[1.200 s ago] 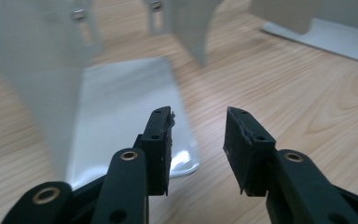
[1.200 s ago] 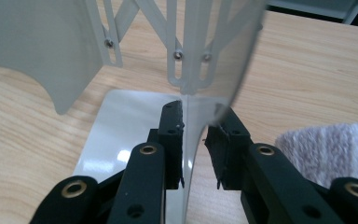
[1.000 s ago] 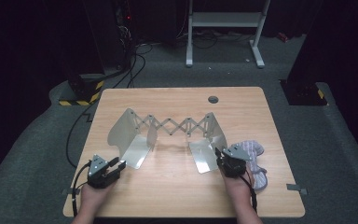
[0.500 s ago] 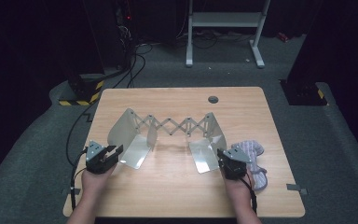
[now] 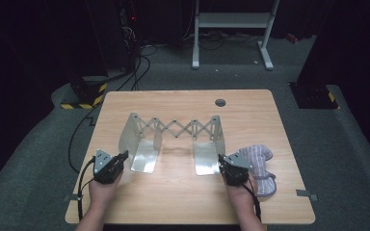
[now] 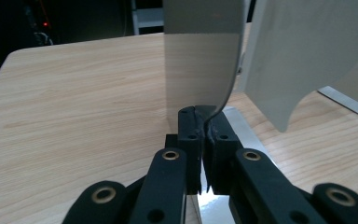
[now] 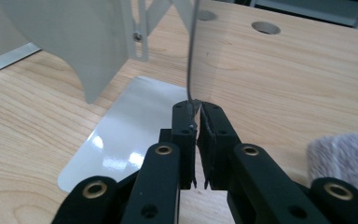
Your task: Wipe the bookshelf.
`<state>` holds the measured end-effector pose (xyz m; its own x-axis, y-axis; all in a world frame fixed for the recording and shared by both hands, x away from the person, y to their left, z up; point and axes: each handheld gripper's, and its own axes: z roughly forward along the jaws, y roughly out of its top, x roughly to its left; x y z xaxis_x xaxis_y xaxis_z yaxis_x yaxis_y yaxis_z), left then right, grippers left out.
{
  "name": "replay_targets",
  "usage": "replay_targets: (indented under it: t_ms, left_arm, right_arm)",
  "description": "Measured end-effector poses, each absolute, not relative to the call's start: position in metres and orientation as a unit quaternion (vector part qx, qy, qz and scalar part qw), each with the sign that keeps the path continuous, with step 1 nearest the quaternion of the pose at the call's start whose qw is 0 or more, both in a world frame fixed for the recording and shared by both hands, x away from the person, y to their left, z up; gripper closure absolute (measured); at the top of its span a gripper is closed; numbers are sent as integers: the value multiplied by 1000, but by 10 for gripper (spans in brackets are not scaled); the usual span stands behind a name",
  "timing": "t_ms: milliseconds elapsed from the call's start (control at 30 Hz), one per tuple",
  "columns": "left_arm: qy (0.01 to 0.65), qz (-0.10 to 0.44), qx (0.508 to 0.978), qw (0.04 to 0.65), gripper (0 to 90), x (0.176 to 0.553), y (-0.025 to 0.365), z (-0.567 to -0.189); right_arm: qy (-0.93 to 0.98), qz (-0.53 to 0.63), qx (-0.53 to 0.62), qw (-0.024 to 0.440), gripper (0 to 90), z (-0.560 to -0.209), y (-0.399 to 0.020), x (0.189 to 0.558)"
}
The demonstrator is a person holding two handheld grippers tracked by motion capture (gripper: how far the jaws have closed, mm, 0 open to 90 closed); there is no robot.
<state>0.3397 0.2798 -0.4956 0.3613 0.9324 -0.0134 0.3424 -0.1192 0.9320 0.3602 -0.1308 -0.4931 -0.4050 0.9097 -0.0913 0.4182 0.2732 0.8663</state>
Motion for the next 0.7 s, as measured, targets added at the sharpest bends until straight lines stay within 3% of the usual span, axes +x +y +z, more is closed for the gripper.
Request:
replay_targets:
  t_ms: [500,567,700]
  left_arm:
    - [468,310,676,477,830,348,274,-497]
    - [469,304,677,479,821,347,275,-497]
    - [468,297,678,483,716,343,276,-497]
  right_arm:
    - [729,400,460,312,835,-495,-128,380]
    - [730,401,460,308,782,-495,-128,379]
    - [730,406,457,304,653,-494,-128,375]
